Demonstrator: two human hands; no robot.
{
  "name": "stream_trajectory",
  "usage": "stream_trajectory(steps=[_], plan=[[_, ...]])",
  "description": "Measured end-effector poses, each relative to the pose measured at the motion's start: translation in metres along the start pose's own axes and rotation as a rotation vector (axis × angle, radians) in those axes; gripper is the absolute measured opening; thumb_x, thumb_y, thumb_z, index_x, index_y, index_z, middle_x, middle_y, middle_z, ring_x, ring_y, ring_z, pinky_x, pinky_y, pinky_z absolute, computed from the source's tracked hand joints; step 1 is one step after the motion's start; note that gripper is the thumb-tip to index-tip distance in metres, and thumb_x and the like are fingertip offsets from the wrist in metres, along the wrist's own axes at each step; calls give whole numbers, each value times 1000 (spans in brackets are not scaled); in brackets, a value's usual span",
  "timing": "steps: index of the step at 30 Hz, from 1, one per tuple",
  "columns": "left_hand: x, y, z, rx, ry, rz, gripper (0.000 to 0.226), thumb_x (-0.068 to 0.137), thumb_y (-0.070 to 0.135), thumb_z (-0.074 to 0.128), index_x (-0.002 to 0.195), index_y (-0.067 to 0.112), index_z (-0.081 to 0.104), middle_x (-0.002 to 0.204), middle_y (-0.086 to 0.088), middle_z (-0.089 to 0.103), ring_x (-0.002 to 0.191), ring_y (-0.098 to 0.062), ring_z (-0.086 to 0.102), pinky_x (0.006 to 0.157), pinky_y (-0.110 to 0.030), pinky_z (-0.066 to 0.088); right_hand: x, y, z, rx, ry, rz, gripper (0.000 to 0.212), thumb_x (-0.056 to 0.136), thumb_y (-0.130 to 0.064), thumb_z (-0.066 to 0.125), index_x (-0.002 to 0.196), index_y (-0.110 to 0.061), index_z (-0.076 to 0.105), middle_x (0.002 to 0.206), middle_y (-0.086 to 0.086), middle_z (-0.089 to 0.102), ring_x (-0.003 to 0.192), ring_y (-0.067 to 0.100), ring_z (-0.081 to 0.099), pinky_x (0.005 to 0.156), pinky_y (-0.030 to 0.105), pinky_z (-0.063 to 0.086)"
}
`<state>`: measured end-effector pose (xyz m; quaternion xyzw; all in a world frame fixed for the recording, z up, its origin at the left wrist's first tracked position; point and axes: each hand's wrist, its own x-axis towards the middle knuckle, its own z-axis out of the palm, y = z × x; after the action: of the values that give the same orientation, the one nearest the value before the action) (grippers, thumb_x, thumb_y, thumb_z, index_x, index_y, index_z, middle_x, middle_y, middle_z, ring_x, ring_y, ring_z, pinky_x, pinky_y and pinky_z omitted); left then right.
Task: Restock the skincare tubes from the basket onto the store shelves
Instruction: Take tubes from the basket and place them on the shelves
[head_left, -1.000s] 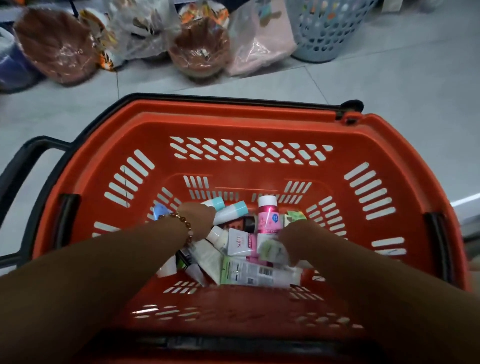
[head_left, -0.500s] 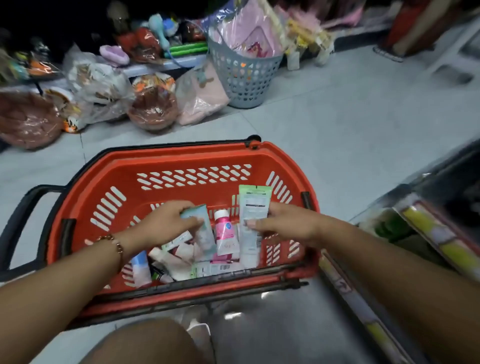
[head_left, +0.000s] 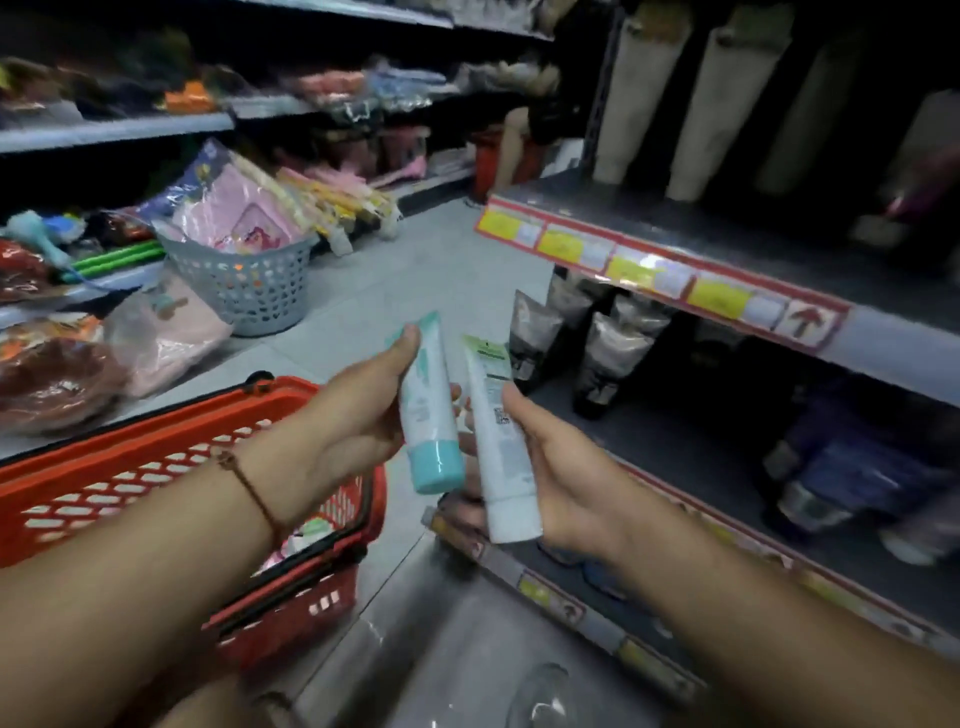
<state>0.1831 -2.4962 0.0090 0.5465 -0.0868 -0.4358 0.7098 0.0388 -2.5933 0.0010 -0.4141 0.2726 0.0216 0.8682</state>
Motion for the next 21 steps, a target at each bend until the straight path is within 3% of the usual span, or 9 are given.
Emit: stream_trajectory(steps=[2,4,7,10,12,15,17,19,21], plan=[[-1,-12,42,-18,5,31,48,96,48,52,115,6,65,107,-18,72,88,-28,69,74,-38,60,-25,0,-11,112,-10,-37,49,80,-55,59,106,-16,71,110,12,70,103,33,63,103,61,39],[-5,-29,72,79,52,131,37,96,43,57,104,8,68,98,-16,75,79,-25,72,72,-36,60,-46,3,-22,203,9,-79,50,80,-53,60,110,-14,69,119,15,68,111,36,62,102,63,39],[-26,-63,101,300,-25,235,14,94,28,63,100,17,68,94,-9,77,81,-21,74,73,-35,61,-74,12,-37,308,89,-160,44,86,-46,57,111,-12,69,118,16,69,104,35,67,97,58,45],[-41,-90,111,345,-150,103,18,92,25,64,108,18,68,97,-7,77,90,-25,74,85,-44,59,-96,16,-47,202,220,-186,40,95,-42,52,116,-13,68,105,12,74,87,26,73,72,42,60],[-43,-96,116,351,-172,68,18,90,25,65,105,16,71,93,-8,77,90,-28,73,88,-46,57,-108,16,-55,103,285,-161,41,90,-46,57,112,-13,69,95,9,74,78,23,73,61,35,60],[-46,-93,132,394,-183,140,13,88,23,67,97,16,72,86,-5,77,82,-23,73,77,-39,56,-128,11,-65,-26,391,-206,48,77,-50,66,105,-12,72,89,10,71,78,24,69,57,33,59],[-48,-91,147,398,-179,219,13,86,26,70,96,17,71,86,-4,77,80,-22,73,74,-38,56,-146,5,-71,-45,462,-244,49,81,-50,64,105,-8,72,90,15,71,76,26,68,55,32,57],[-52,-85,162,377,-195,258,17,84,29,74,98,21,69,86,-6,76,75,-22,72,68,-39,56,-166,-2,-76,-18,521,-279,48,87,-48,60,99,-3,71,80,15,70,64,23,65,54,31,56],[-58,-74,177,357,-268,272,20,84,31,74,102,23,68,80,-7,73,67,-22,69,58,-37,55,-189,-15,-78,17,568,-322,44,82,-46,67,90,-3,70,72,14,66,57,22,62,52,31,54]])
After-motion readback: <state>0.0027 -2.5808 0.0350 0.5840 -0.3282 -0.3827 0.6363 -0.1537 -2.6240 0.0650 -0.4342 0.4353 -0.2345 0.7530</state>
